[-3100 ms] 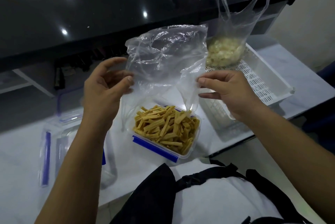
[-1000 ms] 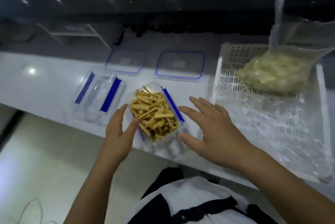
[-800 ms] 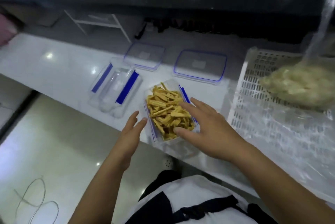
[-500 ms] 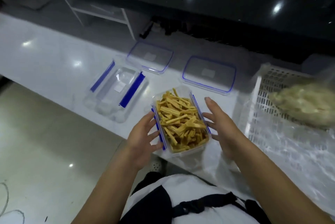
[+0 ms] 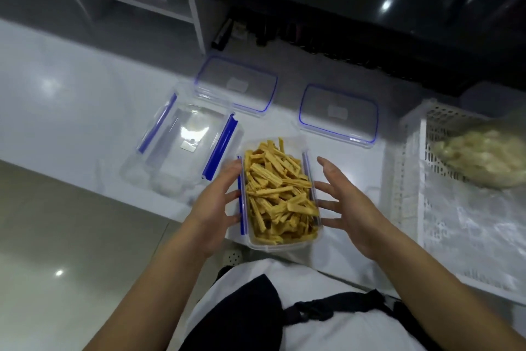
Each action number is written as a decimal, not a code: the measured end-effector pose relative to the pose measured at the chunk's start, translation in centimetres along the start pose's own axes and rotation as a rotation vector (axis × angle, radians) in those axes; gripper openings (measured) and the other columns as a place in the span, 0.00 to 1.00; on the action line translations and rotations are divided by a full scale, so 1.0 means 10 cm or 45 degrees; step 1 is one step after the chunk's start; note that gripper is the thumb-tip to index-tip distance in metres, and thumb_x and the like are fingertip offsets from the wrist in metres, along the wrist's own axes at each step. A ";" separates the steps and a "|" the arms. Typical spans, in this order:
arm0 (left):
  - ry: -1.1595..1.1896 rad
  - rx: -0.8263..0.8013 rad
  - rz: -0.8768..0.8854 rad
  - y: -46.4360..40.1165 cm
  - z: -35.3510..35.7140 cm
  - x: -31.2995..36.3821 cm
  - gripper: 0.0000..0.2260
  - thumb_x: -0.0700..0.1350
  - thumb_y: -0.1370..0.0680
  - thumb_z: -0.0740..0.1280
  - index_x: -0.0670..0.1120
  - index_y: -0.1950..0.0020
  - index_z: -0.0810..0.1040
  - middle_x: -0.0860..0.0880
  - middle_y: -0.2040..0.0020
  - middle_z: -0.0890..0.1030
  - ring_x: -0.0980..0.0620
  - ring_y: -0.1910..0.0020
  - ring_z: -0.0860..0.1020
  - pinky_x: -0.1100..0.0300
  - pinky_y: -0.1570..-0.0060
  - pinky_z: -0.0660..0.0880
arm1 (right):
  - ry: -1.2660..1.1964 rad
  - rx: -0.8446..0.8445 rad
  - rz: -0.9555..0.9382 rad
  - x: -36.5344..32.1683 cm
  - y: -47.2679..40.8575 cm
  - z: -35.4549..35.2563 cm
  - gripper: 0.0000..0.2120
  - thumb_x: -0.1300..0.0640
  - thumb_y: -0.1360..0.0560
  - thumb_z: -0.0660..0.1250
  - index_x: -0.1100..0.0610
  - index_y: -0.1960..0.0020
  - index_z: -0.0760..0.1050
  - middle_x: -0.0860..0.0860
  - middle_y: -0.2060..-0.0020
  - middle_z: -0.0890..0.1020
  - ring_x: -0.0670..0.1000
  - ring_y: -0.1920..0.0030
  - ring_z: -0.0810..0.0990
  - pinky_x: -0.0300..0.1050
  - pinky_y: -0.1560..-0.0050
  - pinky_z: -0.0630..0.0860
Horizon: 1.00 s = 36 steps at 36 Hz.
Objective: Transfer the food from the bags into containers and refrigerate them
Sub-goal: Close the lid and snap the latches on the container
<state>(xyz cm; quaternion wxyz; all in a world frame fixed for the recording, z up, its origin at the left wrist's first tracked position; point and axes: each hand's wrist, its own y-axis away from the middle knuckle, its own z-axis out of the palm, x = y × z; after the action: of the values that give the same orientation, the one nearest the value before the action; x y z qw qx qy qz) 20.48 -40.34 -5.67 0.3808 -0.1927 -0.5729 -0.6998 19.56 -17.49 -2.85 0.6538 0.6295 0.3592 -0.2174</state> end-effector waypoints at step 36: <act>0.065 0.033 0.102 0.20 -0.08 -0.29 0.17 0.62 0.28 0.69 0.63 0.40 0.82 0.53 0.39 0.84 0.46 0.37 0.80 0.39 0.36 0.74 | 1.354 0.732 -0.944 -0.73 -0.63 -0.89 0.07 0.57 0.21 0.66 0.56 0.44 0.77 0.55 0.45 0.72 0.62 0.55 0.78 0.55 0.50 0.74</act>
<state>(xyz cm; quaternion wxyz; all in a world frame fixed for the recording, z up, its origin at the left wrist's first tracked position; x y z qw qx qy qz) 23.95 -40.33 -6.63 0.4255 -0.1926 -0.5637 -0.6812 8.48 -10.73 -1.22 0.0804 0.6342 0.7488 -0.1750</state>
